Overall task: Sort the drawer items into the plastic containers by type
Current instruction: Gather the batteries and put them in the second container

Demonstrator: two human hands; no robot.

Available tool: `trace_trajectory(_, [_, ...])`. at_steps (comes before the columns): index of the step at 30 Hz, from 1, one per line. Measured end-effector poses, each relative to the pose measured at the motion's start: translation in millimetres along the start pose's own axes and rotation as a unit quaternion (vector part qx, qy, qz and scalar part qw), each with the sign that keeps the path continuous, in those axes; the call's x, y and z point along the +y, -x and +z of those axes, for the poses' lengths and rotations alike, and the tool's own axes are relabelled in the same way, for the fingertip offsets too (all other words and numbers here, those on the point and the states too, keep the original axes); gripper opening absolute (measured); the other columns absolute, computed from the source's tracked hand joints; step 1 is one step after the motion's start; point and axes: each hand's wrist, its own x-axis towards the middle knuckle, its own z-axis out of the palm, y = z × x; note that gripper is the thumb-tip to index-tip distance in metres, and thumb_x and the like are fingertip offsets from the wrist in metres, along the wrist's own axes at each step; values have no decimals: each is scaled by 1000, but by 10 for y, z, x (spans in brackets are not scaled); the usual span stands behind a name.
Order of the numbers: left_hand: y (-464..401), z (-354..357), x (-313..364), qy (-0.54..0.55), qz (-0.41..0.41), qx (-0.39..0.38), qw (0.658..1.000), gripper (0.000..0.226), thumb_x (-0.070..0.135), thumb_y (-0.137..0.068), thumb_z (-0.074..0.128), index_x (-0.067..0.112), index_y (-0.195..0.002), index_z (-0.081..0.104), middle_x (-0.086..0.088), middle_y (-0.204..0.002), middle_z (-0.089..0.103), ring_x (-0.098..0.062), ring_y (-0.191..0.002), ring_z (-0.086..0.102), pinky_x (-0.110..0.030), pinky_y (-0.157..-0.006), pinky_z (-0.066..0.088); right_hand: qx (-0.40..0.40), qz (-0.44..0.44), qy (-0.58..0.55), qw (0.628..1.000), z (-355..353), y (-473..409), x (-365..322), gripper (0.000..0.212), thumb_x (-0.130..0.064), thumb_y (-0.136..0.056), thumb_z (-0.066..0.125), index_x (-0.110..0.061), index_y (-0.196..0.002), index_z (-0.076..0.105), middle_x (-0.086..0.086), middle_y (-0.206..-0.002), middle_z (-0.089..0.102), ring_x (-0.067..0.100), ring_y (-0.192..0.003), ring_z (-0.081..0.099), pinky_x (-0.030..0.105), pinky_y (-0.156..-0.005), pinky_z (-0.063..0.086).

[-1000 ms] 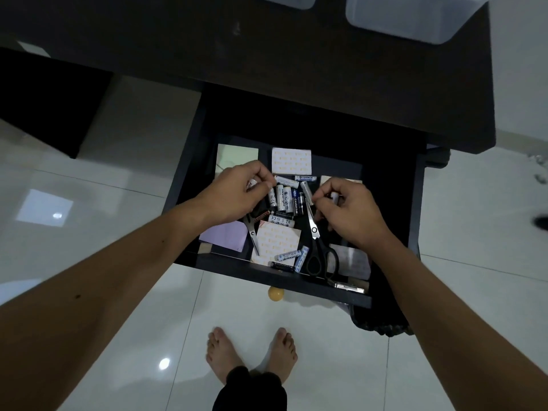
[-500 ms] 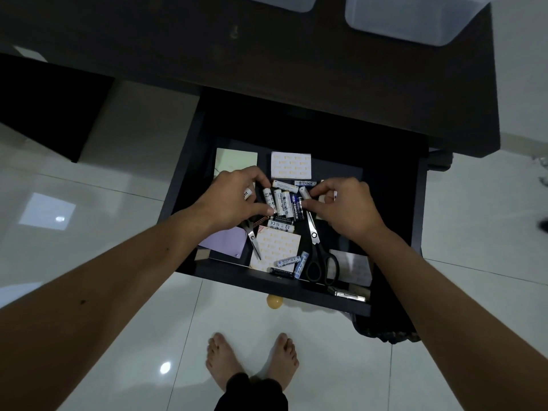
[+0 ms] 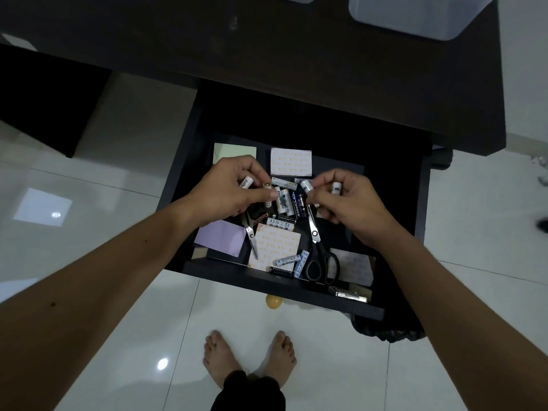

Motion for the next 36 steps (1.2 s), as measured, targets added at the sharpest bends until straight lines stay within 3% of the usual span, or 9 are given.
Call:
trace_trajectory(4, [16, 28, 55, 25, 14, -9, 1000, 17, 23, -94, 78, 14, -107, 72, -9, -92, 72, -6, -48, 50, -20, -46, 42, -8, -11, -35, 999, 34, 5, -34, 34, 5, -94, 58, -16, -116, 73, 15, -80, 63, 19, -56, 63, 28, -45, 44])
trace_trajectory(8, [37, 18, 65, 16, 14, -35, 999, 14, 19, -106, 59, 15, -113, 71, -7, -77, 64, -14, -55, 60, -33, -51, 55, 2, 0, -50, 999, 27, -16, -19, 10, -5, -95, 71, -12, -89, 68, 0, -63, 63, 19, -52, 62, 25, -40, 40])
trace_trajectory(10, [45, 5, 59, 16, 1, -47, 999, 16, 22, -108, 55, 17, -114, 69, -11, -74, 63, -24, -53, 65, -41, -59, 60, 0, 8, -52, 999, 23, -18, -23, 17, -15, -87, 83, -13, -80, 67, 3, -63, 64, 18, -51, 59, 24, -39, 39])
trace_trajectory(14, [40, 5, 45, 1, 6, -47, 999, 10, 20, -106, 60, 17, -113, 67, -11, -77, 67, -24, -48, 60, -34, -53, 56, -3, -7, -43, 999, 24, -9, -48, 19, -9, -79, 87, -12, -82, 68, 7, -66, 67, 17, -51, 59, 24, -39, 44])
trace_trajectory(18, [33, 3, 85, -15, 9, -49, 999, 15, 10, -96, 73, 8, -107, 63, 2, -72, 63, -9, -48, 56, -24, -46, 49, -1, -5, -68, 998, 27, -36, -109, 20, 0, -82, 83, -5, -96, 70, 7, -71, 73, 16, -59, 70, 27, -44, 54])
trace_trajectory(22, [-18, 43, 144, -59, 23, -36, 997, 28, 18, -86, 85, 11, -96, 60, 1, -69, 58, -1, -41, 48, -16, -42, 40, 40, -50, 65, 996, 19, -103, -95, 14, -12, -82, 87, -14, -92, 77, 5, -74, 73, 16, -53, 65, 24, -44, 49])
trace_trajectory(27, [-118, 72, 86, -133, 80, -14, 988, 31, 26, -83, 88, 28, -108, 71, 12, -75, 55, 4, -63, 55, -18, -68, 46, 82, -139, 313, 936, 18, -204, -13, 26, -26, -79, 91, -24, -103, 81, -11, -88, 63, 5, -81, 62, 15, -73, 46])
trace_trajectory(30, [-142, 103, 43, -154, 79, -1, 985, 35, 26, -87, 85, 30, -119, 73, 12, -70, 57, 6, -64, 58, -17, -71, 46, 81, -127, 334, 930, 21, -239, -6, 21, -29, -79, 90, -23, -98, 81, -11, -87, 62, 5, -81, 61, 20, -71, 46])
trace_trajectory(36, [-173, 143, 15, -194, 66, 27, 978, 27, 28, -87, 85, 28, -113, 76, 11, -67, 60, 3, -64, 60, -15, -69, 45, 44, -119, 383, 915, 11, -246, -37, 12, -31, -83, 86, -26, -89, 78, -12, -90, 59, 9, -84, 62, 29, -75, 52])
